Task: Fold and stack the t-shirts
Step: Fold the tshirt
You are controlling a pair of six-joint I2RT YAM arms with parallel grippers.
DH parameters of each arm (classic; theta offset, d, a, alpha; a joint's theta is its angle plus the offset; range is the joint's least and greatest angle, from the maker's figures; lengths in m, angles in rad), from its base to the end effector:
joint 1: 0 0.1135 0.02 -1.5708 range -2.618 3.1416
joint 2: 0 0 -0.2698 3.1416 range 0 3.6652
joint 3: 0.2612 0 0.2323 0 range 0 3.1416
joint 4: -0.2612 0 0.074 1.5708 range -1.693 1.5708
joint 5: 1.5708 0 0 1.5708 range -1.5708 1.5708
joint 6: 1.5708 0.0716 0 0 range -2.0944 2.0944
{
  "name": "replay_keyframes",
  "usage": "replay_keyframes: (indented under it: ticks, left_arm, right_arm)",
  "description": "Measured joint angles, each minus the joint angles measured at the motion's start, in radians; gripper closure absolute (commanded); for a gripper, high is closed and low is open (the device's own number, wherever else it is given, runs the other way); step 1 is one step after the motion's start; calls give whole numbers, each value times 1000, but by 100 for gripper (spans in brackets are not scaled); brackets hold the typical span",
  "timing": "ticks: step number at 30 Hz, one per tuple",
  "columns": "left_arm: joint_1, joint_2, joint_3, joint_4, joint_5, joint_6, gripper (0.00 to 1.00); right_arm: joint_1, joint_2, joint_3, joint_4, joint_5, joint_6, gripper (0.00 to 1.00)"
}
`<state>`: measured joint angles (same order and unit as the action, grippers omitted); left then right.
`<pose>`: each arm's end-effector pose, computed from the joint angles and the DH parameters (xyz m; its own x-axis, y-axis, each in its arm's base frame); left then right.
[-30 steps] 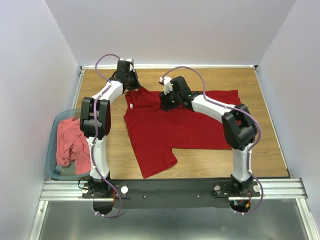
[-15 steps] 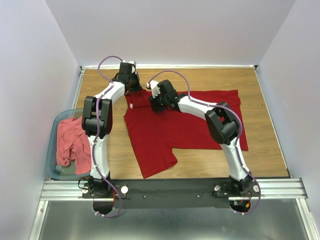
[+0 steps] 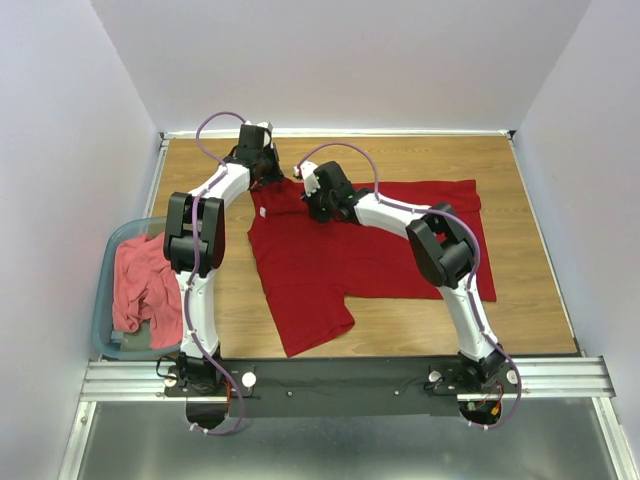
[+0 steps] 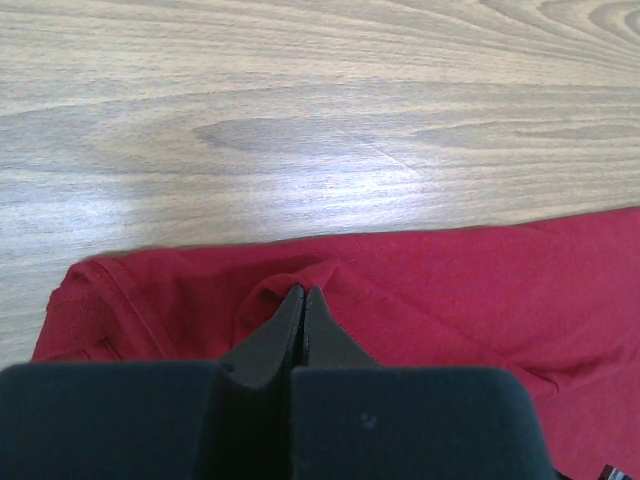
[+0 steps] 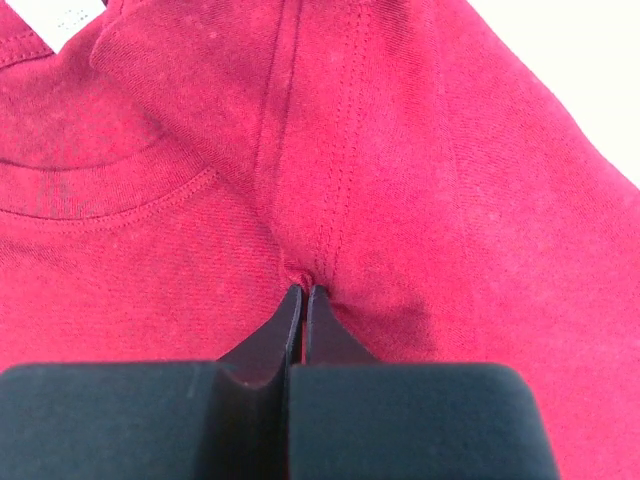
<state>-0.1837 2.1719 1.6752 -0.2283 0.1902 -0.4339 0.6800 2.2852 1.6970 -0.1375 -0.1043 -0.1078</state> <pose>0.4955 -0.1058 0.1861 -0.7255 -0.2851 -0.6264 0.0149 0.9034 -0.4284 0.4038 0.3361 0.1463 -0.4392 -0.4928 -0.7511 -0.7375 0.6753 -0.0118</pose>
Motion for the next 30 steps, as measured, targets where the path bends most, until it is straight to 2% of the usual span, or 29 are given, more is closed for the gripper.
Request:
replay_keyframes:
  ticks: [5, 11, 17, 18, 26, 30]
  left_arm:
    - [0, -3, 0, -7, 0, 4, 100]
    - [0, -67, -48, -34, 0, 3, 100]
    - [-1, -246, -239, -17, 16, -23, 100]
    - [-2, -299, -308, -4, 21, -29, 100]
    - [-23, -554, -600, 17, 29, -77, 100]
    - [-34, -606, -704, 40, 32, -99, 100]
  right_arm:
    - [0, -19, -19, 1, 4, 6, 100]
    - [0, -125, -108, 2, 2, 29, 100]
    - [0, -255, -236, 10, -13, 40, 99]
    - [0, -268, -254, 10, -17, 41, 99]
    - [0, -287, -364, 9, -61, 39, 99]
    - [0, -305, -403, 5, -74, 28, 99]
